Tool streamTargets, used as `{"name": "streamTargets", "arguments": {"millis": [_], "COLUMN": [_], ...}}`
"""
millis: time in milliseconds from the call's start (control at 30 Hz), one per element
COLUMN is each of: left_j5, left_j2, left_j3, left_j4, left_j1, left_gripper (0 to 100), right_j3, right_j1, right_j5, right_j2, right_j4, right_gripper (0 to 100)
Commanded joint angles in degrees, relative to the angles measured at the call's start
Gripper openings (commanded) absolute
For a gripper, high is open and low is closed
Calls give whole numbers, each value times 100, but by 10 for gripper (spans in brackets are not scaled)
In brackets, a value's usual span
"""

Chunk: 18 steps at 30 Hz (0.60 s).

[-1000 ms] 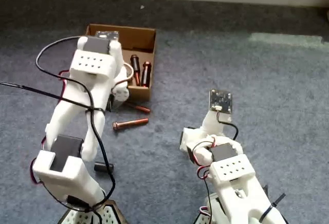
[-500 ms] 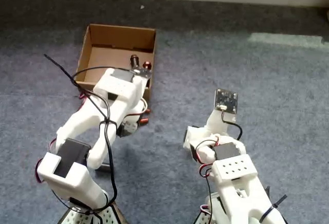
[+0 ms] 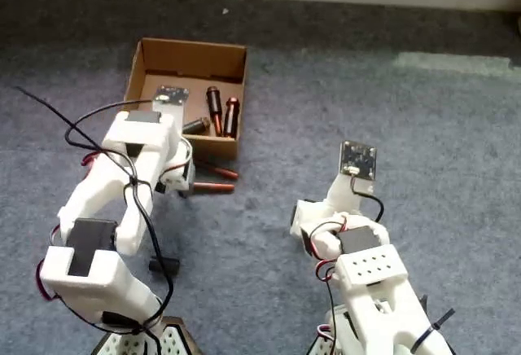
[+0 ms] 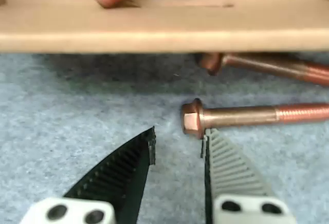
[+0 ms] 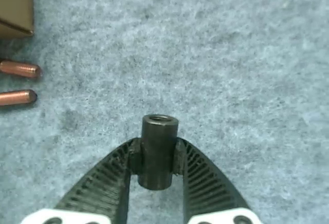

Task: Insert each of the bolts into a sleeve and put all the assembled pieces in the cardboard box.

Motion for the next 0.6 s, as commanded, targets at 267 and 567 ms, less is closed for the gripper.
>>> {"name": "streamTargets", "arguments": {"millis": [267,567], "left_j5": [-18,1530], "left_j2": [-312,-303], "left_j3": [-716,-1745], "left_j4": [-167,1336], "left_j1": [-1165,-286], "left_gripper": [171,14], "right_j3": [-40,-48], "right_j1": [66,66], "right_j5": [-26,-26], "right_j2": [-154,-154], "right_j4": [-92,-92], "right_gripper": [5,5]}}
